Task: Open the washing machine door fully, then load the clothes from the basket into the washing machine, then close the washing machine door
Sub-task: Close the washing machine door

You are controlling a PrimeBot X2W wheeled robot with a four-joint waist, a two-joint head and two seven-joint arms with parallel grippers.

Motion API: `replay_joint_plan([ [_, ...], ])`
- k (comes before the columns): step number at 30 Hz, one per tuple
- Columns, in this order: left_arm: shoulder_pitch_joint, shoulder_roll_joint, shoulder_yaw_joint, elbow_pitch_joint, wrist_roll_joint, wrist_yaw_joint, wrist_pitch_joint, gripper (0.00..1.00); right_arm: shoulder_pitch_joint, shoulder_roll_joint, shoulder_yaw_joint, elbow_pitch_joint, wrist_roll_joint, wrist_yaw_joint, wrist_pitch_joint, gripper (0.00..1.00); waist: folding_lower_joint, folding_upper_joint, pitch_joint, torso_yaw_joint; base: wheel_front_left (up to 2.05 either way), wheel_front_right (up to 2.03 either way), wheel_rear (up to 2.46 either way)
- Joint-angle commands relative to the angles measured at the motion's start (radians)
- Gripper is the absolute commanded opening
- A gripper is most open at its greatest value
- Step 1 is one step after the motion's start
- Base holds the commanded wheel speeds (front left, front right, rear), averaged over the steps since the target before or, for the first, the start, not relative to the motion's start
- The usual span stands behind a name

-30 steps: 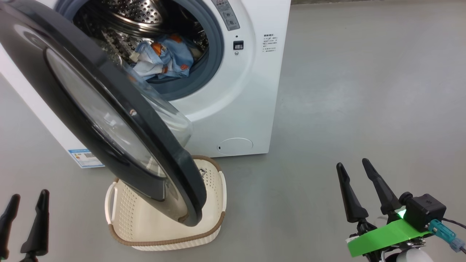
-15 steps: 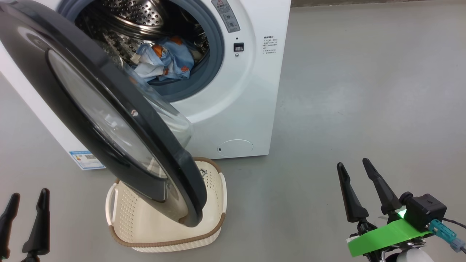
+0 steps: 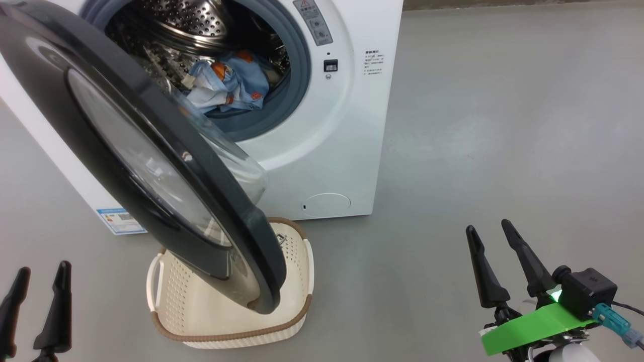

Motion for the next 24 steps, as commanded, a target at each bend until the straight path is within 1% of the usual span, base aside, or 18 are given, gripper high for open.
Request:
replay_joint_plan([
  [1,-0.043,0.028,0.043,-0.021,0.008,-0.006,-0.010,1.00,-0.011,-0.010,0.018,-0.022,0.006,0.005,-0.008,1.00,0.0000,0.0000,0.000,0.000,0.00,0.00,0.00],
  [8,-0.041,0.023,0.043,-0.022,0.009,-0.006,-0.010,1.00,-0.012,-0.012,0.022,-0.023,0.006,0.005,-0.008,1.00,0.0000,0.0000,0.000,0.000,0.00,0.00,0.00],
  [9,-0.041,0.022,0.043,-0.023,0.010,-0.006,-0.010,1.00,-0.013,-0.010,0.022,-0.027,0.013,0.005,-0.008,0.84,0.0000,0.0000,0.000,0.000,0.00,0.00,0.00],
  [10,-0.041,0.021,0.044,-0.023,0.010,-0.006,-0.010,1.00,-0.015,-0.008,0.023,-0.033,0.021,0.005,-0.008,0.47,0.0000,0.0000,0.000,0.001,0.00,0.00,0.00],
  [11,-0.041,0.020,0.044,-0.023,0.010,-0.006,-0.010,1.00,-0.017,-0.008,0.025,-0.038,0.024,0.005,-0.008,0.29,0.0000,0.0000,0.000,0.001,0.00,0.00,0.00],
  [12,-0.041,0.019,0.044,-0.023,0.010,-0.006,-0.010,1.00,-0.019,-0.009,0.029,-0.041,0.026,0.005,-0.008,0.00,0.0000,0.0000,0.000,0.002,0.00,0.00,0.00],
  [14,-0.039,0.016,0.044,-0.023,0.010,-0.006,-0.010,1.00,-0.026,-0.011,0.040,-0.058,0.030,0.005,-0.008,0.00,0.0000,0.0000,0.001,0.005,0.00,0.00,0.00],
  [18,-0.042,0.007,0.042,-0.022,0.003,-0.006,-0.010,1.00,-0.042,-0.013,0.059,-0.136,0.036,0.005,-0.008,0.00,0.0000,0.0000,0.006,0.021,0.00,0.00,0.00],
  [24,-0.048,0.003,0.030,-0.020,0.002,-0.006,-0.010,1.00,-0.071,-0.015,0.109,-0.263,0.015,0.005,-0.008,0.00,0.0000,0.0000,0.006,0.074,0.00,0.00,0.00],
])
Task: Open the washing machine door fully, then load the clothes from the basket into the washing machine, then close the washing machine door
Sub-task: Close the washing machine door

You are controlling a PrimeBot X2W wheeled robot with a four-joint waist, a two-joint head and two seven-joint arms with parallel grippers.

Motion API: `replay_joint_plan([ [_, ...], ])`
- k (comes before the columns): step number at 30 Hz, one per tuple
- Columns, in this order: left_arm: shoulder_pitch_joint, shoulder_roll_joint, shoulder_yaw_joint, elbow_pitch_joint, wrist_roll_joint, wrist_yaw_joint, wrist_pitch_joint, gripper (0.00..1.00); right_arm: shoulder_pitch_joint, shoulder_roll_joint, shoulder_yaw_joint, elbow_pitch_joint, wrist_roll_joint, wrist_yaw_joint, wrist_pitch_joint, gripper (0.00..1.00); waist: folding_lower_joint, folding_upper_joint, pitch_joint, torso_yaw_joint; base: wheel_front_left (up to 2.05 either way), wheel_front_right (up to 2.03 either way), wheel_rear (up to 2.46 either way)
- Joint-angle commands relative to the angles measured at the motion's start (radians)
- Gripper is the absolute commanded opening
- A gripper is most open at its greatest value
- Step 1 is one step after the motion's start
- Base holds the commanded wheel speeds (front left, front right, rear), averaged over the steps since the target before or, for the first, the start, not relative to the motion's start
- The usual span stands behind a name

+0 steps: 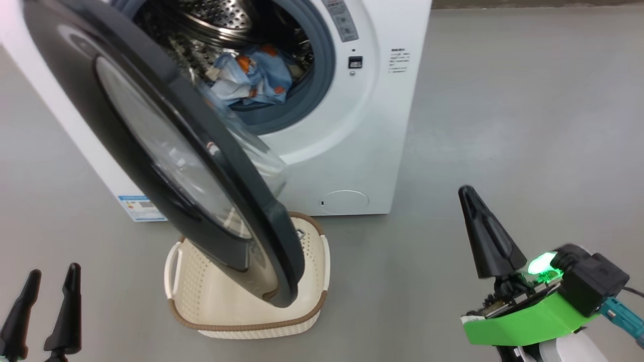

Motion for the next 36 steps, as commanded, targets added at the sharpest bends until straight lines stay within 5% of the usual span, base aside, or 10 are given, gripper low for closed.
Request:
replay_joint_plan([
  [1,-0.049,0.029,0.041,-0.017,0.002,-0.006,-0.010,1.00,-0.053,-0.007,0.034,-0.064,-0.004,0.005,-0.008,0.00,-0.0001,0.0000,-0.002,0.038,0.00,0.00,0.00],
  [9,-0.054,0.018,0.028,0.002,-0.006,-0.006,-0.010,1.00,-0.120,0.002,0.107,-0.211,-0.028,0.005,-0.008,0.00,-0.0001,0.0000,-0.013,0.134,0.00,0.00,0.00],
  [17,-0.061,0.008,0.013,0.017,-0.006,-0.006,-0.010,1.00,-0.163,0.001,0.242,-0.235,-0.011,0.005,-0.008,0.00,-0.0001,0.0000,-0.028,0.212,0.00,0.00,0.00],
  [25,-0.071,0.007,-0.007,0.027,-0.010,-0.006,-0.010,1.00,-0.196,-0.031,0.416,-0.121,-0.013,0.005,-0.008,0.00,-0.0001,0.0000,-0.037,0.289,0.00,0.00,0.00],
  [36,-0.085,0.008,-0.017,0.038,-0.026,-0.006,-0.010,1.00,-0.205,-0.064,0.491,0.130,0.009,0.005,-0.008,0.00,-0.0001,0.0000,-0.032,0.388,0.00,0.00,0.00],
])
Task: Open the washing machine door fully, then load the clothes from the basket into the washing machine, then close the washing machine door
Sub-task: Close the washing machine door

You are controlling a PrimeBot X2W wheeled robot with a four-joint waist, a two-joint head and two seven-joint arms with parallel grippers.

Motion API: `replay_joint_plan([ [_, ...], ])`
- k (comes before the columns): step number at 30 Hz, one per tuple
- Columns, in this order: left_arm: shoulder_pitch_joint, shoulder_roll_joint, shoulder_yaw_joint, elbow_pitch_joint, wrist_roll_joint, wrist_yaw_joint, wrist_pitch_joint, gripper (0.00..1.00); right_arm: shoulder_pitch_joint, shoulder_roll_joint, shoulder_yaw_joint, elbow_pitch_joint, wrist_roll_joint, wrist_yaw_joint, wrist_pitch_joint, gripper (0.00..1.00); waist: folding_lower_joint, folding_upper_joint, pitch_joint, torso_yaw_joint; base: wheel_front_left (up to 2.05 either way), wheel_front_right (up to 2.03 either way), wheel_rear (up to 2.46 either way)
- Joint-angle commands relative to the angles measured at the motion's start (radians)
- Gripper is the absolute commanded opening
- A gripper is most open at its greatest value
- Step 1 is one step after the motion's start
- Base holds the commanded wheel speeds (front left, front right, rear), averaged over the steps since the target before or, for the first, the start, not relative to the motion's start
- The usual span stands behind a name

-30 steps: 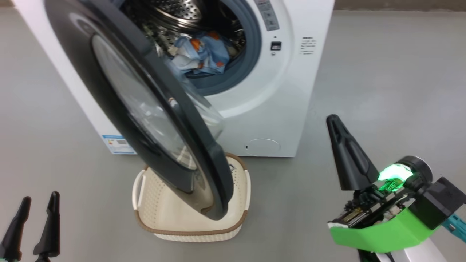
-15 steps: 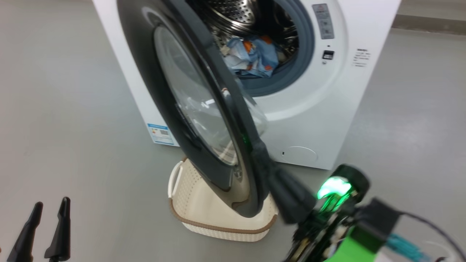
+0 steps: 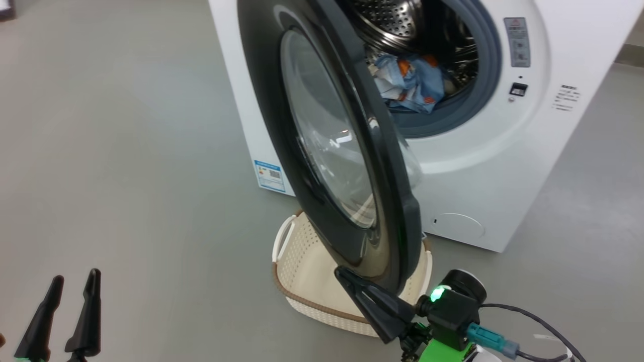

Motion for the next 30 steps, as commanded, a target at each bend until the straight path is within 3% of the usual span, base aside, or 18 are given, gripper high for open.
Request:
replay_joint_plan([
  [1,-0.064,0.035,0.038,-0.011,-0.008,-0.006,-0.006,1.00,-0.039,0.004,0.014,0.002,0.013,0.004,-0.005,0.00,0.0000,0.0000,0.003,0.029,0.00,0.00,0.00],
  [10,-0.071,0.038,0.035,-0.007,-0.017,-0.006,-0.006,1.00,-0.048,0.016,-0.018,0.137,0.037,0.004,-0.005,0.00,0.0000,0.0000,0.005,0.056,0.00,0.00,0.00],
  [30,-0.092,0.056,0.036,-0.009,-0.041,-0.006,-0.006,1.00,-0.118,-0.006,-0.097,0.274,0.071,0.004,-0.005,0.00,0.0000,0.0000,0.058,0.057,0.00,0.00,0.00],
])
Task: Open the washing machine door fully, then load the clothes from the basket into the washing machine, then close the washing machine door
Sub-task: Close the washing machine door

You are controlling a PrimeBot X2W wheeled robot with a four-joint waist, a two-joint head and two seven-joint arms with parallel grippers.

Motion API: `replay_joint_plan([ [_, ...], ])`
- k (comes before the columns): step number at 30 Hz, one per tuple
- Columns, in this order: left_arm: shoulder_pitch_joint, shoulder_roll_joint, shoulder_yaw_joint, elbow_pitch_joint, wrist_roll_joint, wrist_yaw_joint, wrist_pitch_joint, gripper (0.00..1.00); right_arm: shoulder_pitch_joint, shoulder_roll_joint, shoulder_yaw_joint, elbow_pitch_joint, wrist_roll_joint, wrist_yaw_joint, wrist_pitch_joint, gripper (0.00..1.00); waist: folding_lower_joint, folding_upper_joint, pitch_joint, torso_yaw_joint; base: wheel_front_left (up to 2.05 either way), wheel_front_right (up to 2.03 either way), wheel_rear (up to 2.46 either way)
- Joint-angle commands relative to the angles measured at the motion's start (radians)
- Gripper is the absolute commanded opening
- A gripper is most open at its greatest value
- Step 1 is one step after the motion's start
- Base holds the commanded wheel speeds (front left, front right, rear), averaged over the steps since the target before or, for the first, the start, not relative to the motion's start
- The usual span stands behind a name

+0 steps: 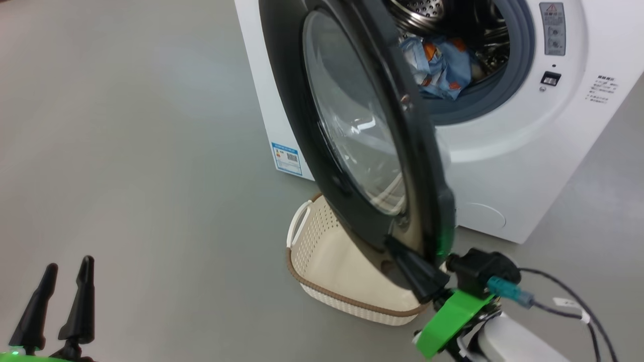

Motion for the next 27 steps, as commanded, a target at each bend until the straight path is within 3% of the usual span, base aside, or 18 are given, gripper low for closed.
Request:
replay_joint_plan([
  [1,-0.053,0.045,0.043,-0.016,-0.005,-0.006,-0.006,1.00,-0.040,-0.009,-0.013,-0.014,0.000,0.000,-0.005,0.00,0.0000,0.0000,0.014,-0.002,0.00,0.00,0.00],
  [11,-0.078,0.071,0.047,-0.031,-0.045,-0.006,-0.006,1.00,-0.094,-0.002,-0.173,-0.025,-0.095,0.000,-0.005,0.00,0.0000,0.0000,0.118,-0.026,0.00,0.00,0.00],
  [27,-0.147,0.120,0.036,-0.057,-0.076,-0.006,-0.006,1.00,-0.236,0.064,-0.382,-0.023,-0.280,0.000,-0.005,0.00,0.0000,0.0000,0.290,-0.067,0.00,0.00,0.00],
])
